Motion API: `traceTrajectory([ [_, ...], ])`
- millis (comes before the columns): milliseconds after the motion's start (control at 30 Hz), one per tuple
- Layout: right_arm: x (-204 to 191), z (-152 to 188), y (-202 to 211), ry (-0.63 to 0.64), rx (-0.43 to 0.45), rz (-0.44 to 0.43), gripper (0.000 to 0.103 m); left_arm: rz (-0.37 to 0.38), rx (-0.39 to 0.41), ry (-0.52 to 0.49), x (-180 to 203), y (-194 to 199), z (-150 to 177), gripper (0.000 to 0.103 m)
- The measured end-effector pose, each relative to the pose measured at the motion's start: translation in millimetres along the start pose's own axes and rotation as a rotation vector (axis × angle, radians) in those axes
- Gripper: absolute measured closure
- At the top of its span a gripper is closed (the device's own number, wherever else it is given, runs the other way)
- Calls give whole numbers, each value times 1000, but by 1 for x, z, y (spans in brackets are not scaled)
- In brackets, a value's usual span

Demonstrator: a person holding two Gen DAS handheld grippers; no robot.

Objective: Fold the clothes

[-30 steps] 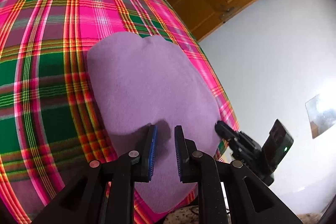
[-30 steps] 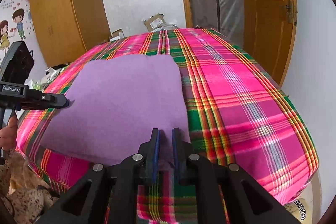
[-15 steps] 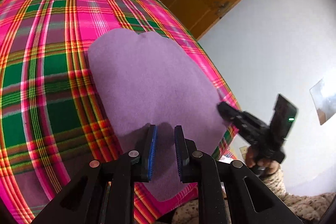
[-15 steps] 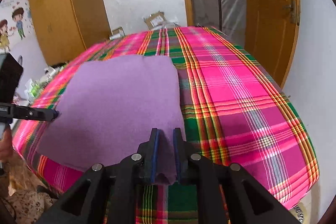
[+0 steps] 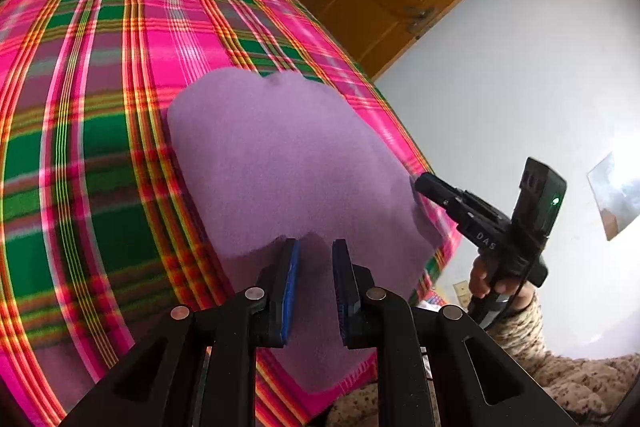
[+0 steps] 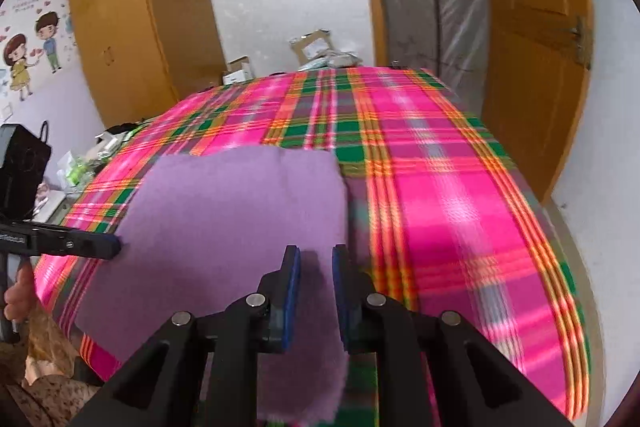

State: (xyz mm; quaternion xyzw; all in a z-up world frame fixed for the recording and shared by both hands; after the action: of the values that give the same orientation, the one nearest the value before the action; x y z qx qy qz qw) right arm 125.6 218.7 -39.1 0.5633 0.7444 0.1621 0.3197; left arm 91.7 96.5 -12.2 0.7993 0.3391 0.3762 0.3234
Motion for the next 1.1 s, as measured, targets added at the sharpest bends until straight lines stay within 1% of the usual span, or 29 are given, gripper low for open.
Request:
traceTrajectory([
  [100,7,-4,-16,6,-41,4,87,-8,2,3,-2,-6,-13,86],
  [167,15,-4,-26,-18,-72,5,87,-3,18,23,-6,-8,-24,86],
  [233,23,-3,-35,-45,-93,1,86,2,16,36,-10,-13,-31,86],
  [300,30,-2,-38,-75,-93,-11,85,19,5,58,-15,-19,-38,86],
  [400,31,-5,-36,-81,-90,-10,85,35,0,70,-19,-23,-45,86],
  [467,27,-9,-36,-65,-87,-13,85,26,1,69,-20,-25,-52,86],
  [533,22,-12,-37,-41,-82,-36,85,14,5,65,-20,-26,-58,86],
  [600,23,-10,-43,-31,-97,-25,85,2,18,69,-22,-30,-66,86],
  [700,30,-8,-49,-49,-100,-36,84,14,6,103,-30,-41,-75,86],
  [767,32,-8,-49,-57,-98,-38,81,19,-10,108,-33,-48,-75,86],
  [833,36,-8,-50,-66,-102,-31,74,19,-17,103,-34,-52,-71,86],
  [900,38,-8,-49,-67,-104,-27,74,-3,-24,109,-38,-58,-73,86],
  [1000,38,-9,-40,-69,-82,12,73,-38,-37,156,-50,-64,-74,86],
  [1100,28,-6,-26,-47,-53,-3,74,-41,-28,172,-55,-63,-72,86],
])
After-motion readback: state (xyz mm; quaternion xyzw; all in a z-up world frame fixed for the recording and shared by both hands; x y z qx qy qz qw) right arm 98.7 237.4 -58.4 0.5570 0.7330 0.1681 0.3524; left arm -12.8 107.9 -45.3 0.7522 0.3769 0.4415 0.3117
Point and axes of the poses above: each gripper's, at about its wrist camera, not at the fingertips, and y roughly against the way its jaws point, x to its right, z to its underside, the point moved 7 cm from there along -y, roughly the way its jaws point, and after that the axes turned 15 degrees about -z, right-handed, at the moved point
